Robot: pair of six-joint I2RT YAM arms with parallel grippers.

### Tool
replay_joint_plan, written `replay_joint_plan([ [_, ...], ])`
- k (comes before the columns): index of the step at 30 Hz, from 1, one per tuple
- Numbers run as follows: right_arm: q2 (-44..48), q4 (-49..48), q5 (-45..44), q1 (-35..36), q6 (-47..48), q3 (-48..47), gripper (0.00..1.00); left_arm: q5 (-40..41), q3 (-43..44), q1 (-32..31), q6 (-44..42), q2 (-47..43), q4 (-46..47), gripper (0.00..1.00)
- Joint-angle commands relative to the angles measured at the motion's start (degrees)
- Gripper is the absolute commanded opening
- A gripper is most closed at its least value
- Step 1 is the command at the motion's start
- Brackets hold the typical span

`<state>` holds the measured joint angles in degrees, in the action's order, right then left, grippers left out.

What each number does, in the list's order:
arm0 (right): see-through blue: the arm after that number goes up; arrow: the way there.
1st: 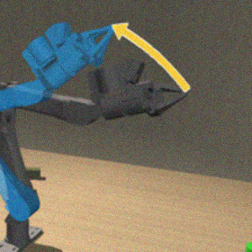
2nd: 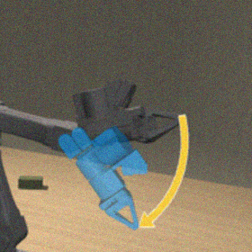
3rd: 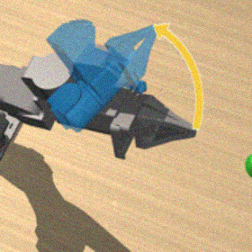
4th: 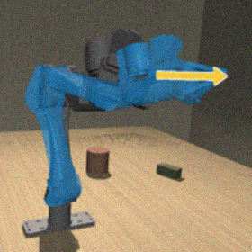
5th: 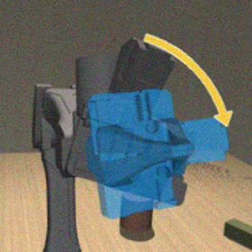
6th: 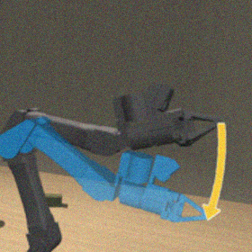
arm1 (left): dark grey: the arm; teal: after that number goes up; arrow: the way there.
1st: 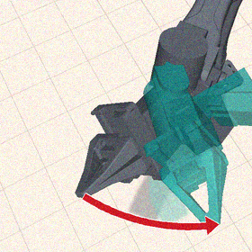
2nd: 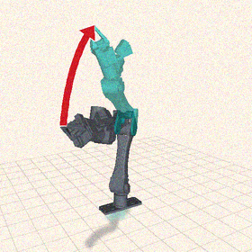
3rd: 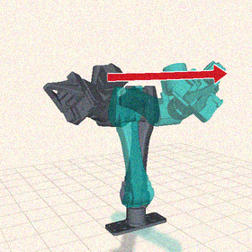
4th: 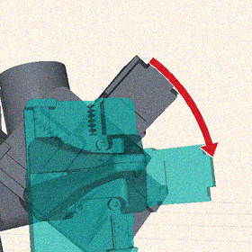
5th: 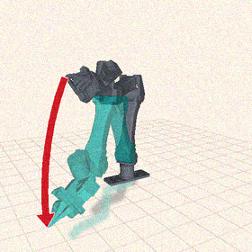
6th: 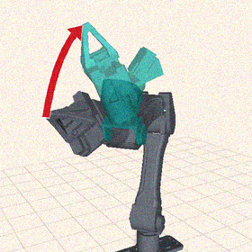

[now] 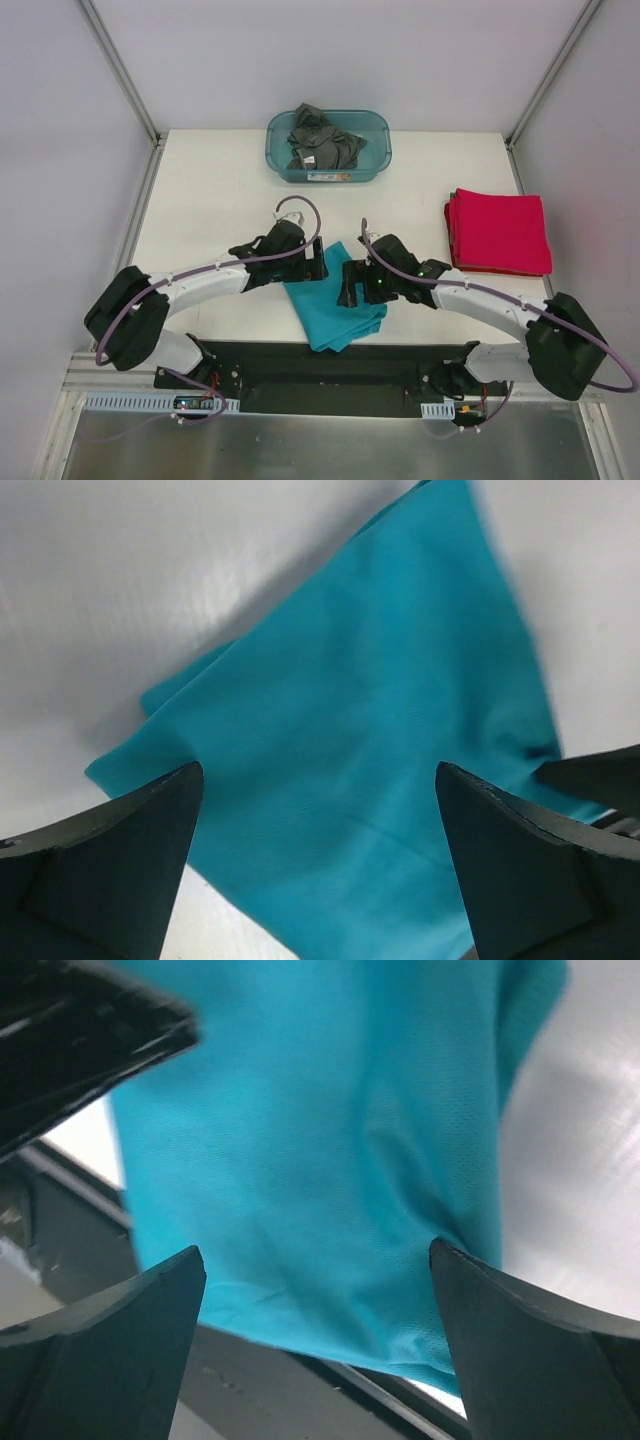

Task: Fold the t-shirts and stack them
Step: Smooth out wrinkles on the folded tshirt

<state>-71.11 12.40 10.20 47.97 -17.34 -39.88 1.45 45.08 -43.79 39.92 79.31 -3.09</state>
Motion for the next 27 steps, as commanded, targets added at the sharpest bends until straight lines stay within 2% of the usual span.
replay_joint_plan([
  [1,-3.8,-0.3,-4.7,-2.8,-4.8,3.0,0.96,-1.4,-3.8,0.4,4.2,1.6,1.9,0.99],
  [5,-7.7,-0.8,-5.0,-4.9,-2.1,3.3,0.96,-4.6,-7.6,0.5,6.3,3.6,5.2,0.99],
  [9,-14.5,-0.8,-6.1,-6.9,0.3,-0.6,0.96,-9.4,-11.4,0.0,9.6,5.2,8.0,0.99],
  [11,-17.8,-1.2,-6.2,-8.0,2.7,-4.0,0.96,-10.6,-13.7,-0.9,12.4,3.1,8.5,0.99],
  [14,-23.2,-1.2,-7.2,-9.2,9.1,-10.5,0.96,-8.2,-17.5,-4.5,15.7,-2.9,8.7,0.99],
  [17,-25.4,4.5,-15.4,-10.4,13.6,-18.8,0.96,-8.0,-19.6,-6.6,19.5,-9.0,7.8,0.99],
  [21,-20.4,6.3,-17.2,-10.8,16.9,-21.8,0.96,-4.9,-20.7,-10.1,22.6,-16.2,6.4,0.99],
  [25,-10.0,8.2,-17.6,-9.6,17.4,-18.4,0.96,-3.3,-17.6,-10.3,16.8,-19.4,3.8,0.99],
  [27,-4.2,10.3,-18.5,-8.7,14.0,-15.3,0.96,1.4,-14.3,-10.2,13.4,-20.8,-1.4,0.99],
])
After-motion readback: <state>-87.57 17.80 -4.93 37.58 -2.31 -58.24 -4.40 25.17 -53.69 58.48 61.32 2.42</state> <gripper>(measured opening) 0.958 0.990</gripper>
